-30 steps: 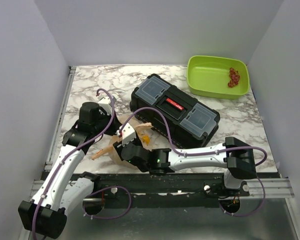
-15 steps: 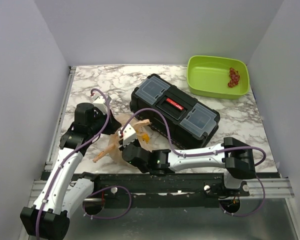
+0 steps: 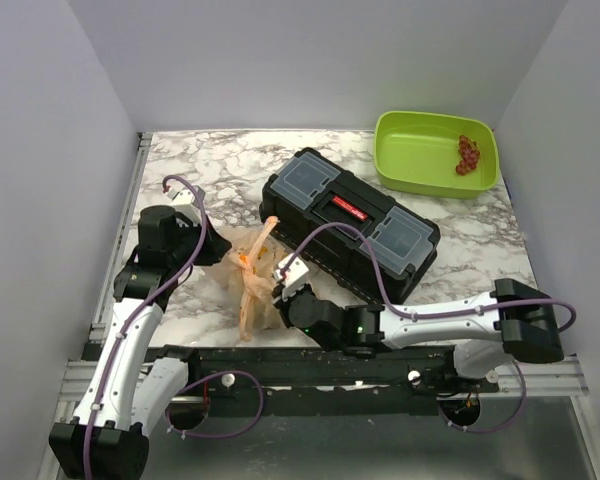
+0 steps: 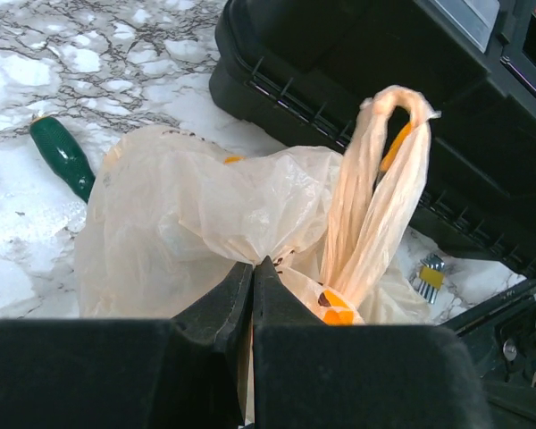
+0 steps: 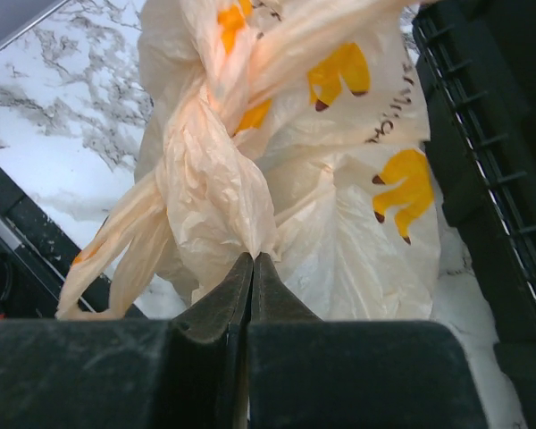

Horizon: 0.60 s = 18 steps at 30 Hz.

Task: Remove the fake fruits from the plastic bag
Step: Untie the plastic bag at the center of the board.

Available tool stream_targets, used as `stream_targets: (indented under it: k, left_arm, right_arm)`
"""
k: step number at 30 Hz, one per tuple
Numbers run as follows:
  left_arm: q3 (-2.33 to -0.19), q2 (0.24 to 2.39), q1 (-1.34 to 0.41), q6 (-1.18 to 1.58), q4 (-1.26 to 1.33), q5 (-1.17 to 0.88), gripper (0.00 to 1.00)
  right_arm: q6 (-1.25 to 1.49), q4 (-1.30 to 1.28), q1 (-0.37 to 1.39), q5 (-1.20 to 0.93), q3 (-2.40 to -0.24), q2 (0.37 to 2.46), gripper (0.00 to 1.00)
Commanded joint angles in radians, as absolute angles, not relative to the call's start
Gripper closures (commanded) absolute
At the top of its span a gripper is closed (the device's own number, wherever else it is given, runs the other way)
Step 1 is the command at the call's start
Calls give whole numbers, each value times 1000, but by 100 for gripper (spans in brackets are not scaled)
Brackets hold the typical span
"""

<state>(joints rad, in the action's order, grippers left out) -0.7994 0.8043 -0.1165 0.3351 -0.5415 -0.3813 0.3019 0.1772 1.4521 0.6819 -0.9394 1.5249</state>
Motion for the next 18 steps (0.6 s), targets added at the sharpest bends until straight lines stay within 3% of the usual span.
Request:
stream_targets:
  k: [1, 10, 18]
  left_arm:
    - [-797, 820, -90, 348, -514, -340, 100]
    - [-793, 862, -81, 337, -507, -408, 100]
    - [-789, 859, -77, 335, -500, -426, 100]
  right_arm:
    - [334, 162, 1460, 669, -849, 1421, 99]
    - [377, 91, 1460, 566, -815, 1314, 98]
    - [311, 89, 1460, 544, -950, 1381, 74]
